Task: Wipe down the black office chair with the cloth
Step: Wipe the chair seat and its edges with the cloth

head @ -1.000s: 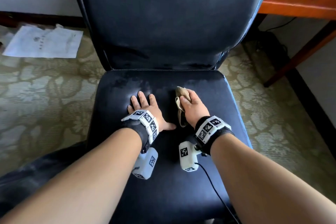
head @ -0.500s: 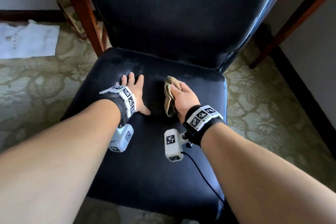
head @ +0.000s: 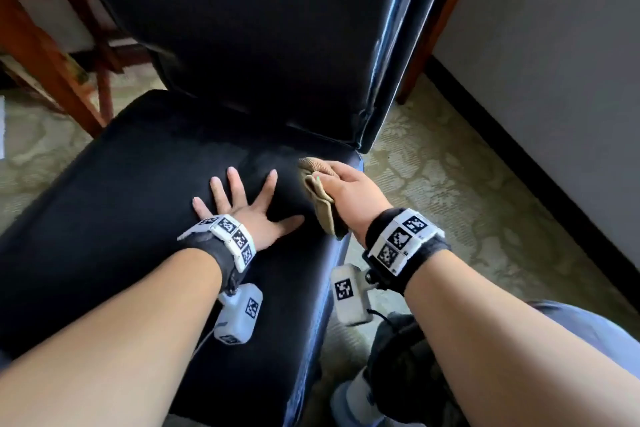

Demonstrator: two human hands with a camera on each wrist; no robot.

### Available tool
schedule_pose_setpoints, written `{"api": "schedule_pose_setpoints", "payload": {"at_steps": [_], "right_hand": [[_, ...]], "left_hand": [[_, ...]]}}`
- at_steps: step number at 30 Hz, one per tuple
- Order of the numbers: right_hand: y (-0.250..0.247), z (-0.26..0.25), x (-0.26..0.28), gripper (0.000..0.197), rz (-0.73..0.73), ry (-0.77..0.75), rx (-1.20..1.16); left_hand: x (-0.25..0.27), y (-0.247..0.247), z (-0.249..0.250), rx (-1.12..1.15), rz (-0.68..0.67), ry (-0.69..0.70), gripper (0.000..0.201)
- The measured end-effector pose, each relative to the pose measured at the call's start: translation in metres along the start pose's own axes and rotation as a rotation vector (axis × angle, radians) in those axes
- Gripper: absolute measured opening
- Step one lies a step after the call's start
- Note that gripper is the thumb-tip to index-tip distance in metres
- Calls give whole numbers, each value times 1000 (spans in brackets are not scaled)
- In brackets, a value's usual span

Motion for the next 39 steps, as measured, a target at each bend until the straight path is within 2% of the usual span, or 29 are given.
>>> {"api": "schedule_pose_setpoints", "payload": {"at_steps": [3,9,13,16,18,23,27,30,33,37,39], "right_hand": [[-20,-5,-3,37,56,35,-81],[-88,-7,-21,22,166,6,-102],[-140,18,-13,20,378,121,-196],[-154,25,3,20,457,201,-229],[-155,27,7,18,452,178,-152],[-156,35,6,22,389,93,313],[-153,73,7,18,325,148,329],[-152,93,-3,13,280,207,320],[-147,71,-34,20,303,55,267],[-136,43,-66,21,264,-162,329],[-130,37,-83,23,215,-237,408]], "left_hand": [[-7,-8,4,-27,-19,7,109],[-24,-18,14,-51,-39,16,109],[-20,-21,18,-96,-45,26,109],[-16,-19,17,-128,-30,44,110],[-14,-17,14,-140,-18,51,111],[-12,-16,15,-141,-1,32,108],[-8,-19,29,-161,-10,13,98],[-10,-28,48,-138,-7,33,83],[-16,-34,76,-95,0,104,72],[-37,-46,112,-35,19,156,81],[-46,-49,120,-35,-20,166,87]]}}
Point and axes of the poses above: each hand's wrist, its own x-axis away from the middle knuckle, its own y-axis out of the palm, z = x × y, the point moved 2 cm from there along -x, towards the middle knuckle, and after that the axes turned 2 degrees about -y, right-handed, at the moved point
